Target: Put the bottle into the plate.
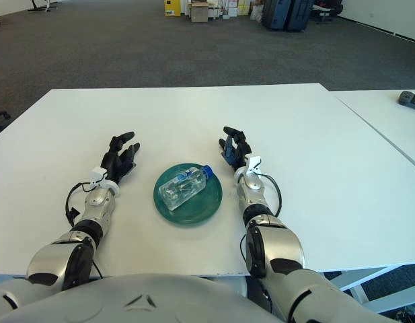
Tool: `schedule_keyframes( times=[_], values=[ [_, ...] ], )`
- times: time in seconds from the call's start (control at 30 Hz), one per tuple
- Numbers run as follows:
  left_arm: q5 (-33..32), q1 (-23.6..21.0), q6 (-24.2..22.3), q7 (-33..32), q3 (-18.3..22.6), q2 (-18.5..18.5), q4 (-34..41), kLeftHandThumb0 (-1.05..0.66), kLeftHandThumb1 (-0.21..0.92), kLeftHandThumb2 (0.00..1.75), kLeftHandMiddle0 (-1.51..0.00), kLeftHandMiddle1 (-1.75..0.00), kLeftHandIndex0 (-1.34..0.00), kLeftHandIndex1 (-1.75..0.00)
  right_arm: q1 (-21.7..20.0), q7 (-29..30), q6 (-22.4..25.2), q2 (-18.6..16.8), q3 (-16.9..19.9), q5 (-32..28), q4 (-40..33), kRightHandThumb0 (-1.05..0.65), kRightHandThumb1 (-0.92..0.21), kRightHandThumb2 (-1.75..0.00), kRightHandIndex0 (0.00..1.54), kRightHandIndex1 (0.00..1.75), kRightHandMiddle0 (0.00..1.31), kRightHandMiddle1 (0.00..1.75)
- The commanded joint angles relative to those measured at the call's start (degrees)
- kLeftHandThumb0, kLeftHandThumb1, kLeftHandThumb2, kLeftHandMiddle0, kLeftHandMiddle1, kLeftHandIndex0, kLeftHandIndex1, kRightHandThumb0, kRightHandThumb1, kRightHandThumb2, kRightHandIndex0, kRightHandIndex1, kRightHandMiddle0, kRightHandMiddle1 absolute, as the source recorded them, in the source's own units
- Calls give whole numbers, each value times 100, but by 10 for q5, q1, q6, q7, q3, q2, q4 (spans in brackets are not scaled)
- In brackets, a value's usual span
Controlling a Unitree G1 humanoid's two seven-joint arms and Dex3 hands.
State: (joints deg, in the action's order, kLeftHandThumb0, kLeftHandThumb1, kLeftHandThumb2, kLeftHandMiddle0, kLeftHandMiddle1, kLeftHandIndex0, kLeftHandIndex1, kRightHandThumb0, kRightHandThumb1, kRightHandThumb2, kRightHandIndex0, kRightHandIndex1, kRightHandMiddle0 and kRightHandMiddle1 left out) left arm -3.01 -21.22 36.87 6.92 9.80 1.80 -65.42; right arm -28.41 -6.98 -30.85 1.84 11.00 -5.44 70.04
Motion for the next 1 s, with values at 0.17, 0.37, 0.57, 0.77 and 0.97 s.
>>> schedule_keyframes(
  times=[0.17, 0.37, 0.57, 0.77, 0.97],
  values=[
    [-7, 15, -22, 11, 3, 2, -5, -72, 92, 75, -50, -24, 0, -96, 41, 8, 26, -10, 3, 3, 23, -75, -92, -95, 44, 7, 0, 86],
    [-8, 15, -22, 14, 3, 1, -4, -72, 92, 73, -49, -24, 0, -95, 46, 11, 20, -9, 2, 4, 22, -74, -92, -95, 44, 7, 0, 84],
    [-7, 14, -24, 14, 0, 4, -3, -73, 92, 73, -49, -24, 0, -95, 49, 16, 15, -10, 3, 5, 20, -74, -92, -96, 44, 7, 0, 84],
    [-5, 14, -28, 9, -1, 4, 0, -73, 92, 72, -49, -24, 0, -95, 53, 19, 9, -11, 6, 2, 17, -73, -92, -95, 46, 7, 0, 87],
    [-7, 15, -30, 11, -1, 4, 4, -72, 92, 71, -49, -25, 0, -96, 57, 21, 3, -11, 8, 1, 15, -73, -92, -95, 48, 8, 0, 89]
  ],
)
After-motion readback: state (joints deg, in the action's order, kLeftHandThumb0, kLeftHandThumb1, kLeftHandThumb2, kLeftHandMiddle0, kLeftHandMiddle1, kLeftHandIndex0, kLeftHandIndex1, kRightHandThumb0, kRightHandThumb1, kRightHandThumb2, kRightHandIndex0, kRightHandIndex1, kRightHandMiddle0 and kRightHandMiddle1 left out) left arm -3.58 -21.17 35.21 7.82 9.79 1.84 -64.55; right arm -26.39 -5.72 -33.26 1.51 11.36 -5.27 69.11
